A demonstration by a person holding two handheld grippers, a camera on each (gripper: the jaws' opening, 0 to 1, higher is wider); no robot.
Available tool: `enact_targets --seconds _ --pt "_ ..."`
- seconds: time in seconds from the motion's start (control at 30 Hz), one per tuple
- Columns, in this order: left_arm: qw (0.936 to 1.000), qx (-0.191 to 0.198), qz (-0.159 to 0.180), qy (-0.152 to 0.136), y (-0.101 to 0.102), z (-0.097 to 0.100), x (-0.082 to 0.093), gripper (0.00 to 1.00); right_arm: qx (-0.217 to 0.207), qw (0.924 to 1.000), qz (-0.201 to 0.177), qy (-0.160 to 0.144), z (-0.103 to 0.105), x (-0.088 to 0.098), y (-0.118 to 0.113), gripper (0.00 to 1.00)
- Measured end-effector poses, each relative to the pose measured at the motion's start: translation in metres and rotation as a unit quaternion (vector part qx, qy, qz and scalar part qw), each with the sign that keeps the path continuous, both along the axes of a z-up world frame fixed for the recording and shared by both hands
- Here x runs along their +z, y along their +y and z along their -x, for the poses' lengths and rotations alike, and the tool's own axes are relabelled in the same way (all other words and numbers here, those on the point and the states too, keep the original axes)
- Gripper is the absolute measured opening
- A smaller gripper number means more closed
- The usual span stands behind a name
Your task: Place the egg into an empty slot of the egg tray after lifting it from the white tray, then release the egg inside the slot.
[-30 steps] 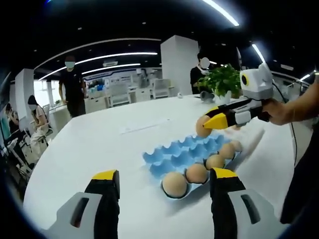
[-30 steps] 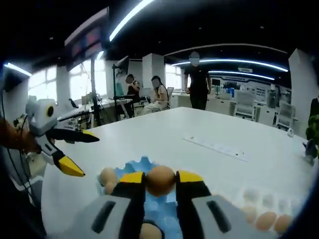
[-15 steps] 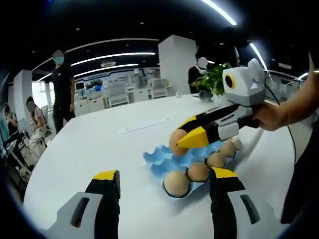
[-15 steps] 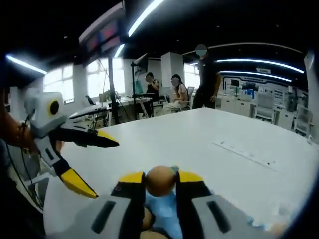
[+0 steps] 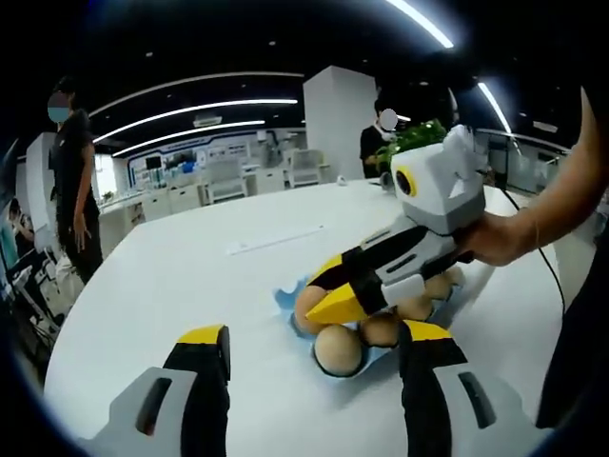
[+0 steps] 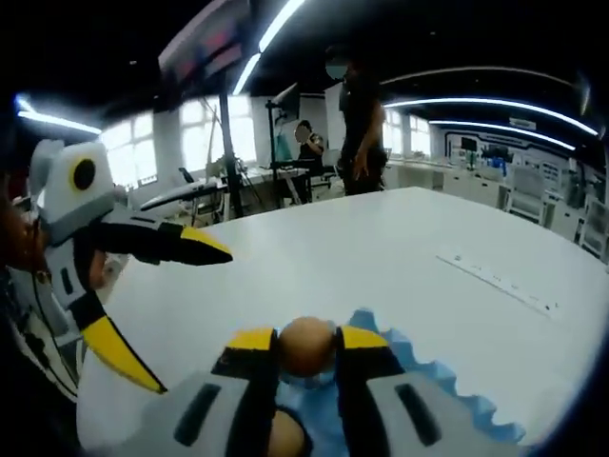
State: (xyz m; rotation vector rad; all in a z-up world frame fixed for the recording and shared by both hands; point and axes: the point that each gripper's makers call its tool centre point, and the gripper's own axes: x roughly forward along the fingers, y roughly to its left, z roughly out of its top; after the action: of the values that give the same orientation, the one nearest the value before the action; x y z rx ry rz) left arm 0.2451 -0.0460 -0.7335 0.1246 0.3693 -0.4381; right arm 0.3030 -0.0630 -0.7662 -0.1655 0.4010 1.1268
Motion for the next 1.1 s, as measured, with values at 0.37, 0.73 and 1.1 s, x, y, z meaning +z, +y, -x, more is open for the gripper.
enact_targets --seconds 0.37,0.73,1.1 --pt "1.0 -0.003 -0.001 0.002 0.0 -0.003 -0.002 0.73 -0.017 0.9979 -0.011 0.061 -0.006 -0.007 -0.001 0.24" --pt "1.0 -0.006 -0.002 0.0 -0.001 -0.005 -0.001 0.73 0.011 0.9995 0.014 0.027 -0.001 -0.01 0.002 0.24" --pt "1.0 -0.005 -0.006 -0.005 0.0 -0.002 0.003 0.73 0.013 0.9996 0.015 0.021 0.0 -0.01 0.001 0.23"
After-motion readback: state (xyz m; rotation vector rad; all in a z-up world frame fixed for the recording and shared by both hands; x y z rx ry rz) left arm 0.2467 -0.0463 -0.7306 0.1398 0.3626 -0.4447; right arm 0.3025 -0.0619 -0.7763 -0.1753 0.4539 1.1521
